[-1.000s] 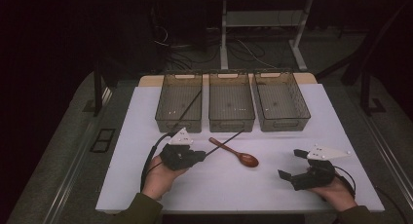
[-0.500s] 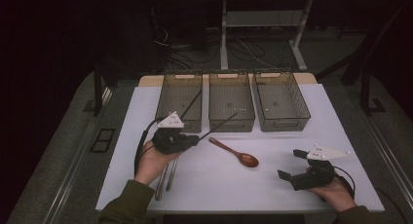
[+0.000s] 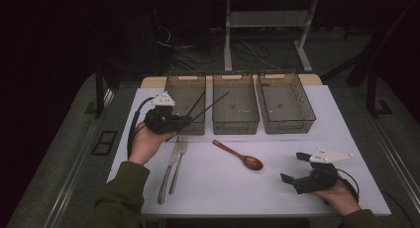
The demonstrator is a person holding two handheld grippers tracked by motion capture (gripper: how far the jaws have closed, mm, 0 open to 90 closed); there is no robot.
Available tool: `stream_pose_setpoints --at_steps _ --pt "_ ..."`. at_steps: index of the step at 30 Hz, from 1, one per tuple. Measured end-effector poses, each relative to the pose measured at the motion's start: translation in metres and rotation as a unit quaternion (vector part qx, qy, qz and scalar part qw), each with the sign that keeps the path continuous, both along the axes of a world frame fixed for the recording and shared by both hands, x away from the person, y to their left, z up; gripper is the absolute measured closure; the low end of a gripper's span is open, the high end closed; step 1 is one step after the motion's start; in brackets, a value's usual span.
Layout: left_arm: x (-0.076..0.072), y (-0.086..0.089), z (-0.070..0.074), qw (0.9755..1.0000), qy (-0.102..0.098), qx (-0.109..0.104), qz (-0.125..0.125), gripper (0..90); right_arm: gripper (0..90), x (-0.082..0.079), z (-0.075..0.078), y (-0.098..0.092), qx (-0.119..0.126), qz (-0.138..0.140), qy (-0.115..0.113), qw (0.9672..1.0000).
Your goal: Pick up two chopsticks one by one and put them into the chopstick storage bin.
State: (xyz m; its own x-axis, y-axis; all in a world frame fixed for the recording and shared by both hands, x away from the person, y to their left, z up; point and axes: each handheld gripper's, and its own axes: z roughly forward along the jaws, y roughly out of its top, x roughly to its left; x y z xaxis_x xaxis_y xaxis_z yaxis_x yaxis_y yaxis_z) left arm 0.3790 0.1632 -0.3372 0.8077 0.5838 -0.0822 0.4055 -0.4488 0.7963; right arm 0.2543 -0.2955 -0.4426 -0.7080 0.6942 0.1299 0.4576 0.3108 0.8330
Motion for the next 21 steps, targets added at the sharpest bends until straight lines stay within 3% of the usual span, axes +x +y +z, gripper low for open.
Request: stream_pose_setpoints --at_steps 9,17,21 --pt "0.035 0.003 0.008 0.9991 -0.001 0.021 0.038 85.0 0.1 -0.001 0.000 -0.001 0.001 -0.001 -0.002 1.0000" --pt "0.061 0.011 -0.003 0.9961 0.018 0.024 0.082 85.0 0.1 -0.001 0.000 -0.001 0.000 0.000 -0.002 1.0000" --pt "0.072 0.017 -0.014 0.9933 0.028 0.029 0.108 84.9 0.1 -0.001 0.000 -0.001 -0.001 0.000 -0.001 1.0000"
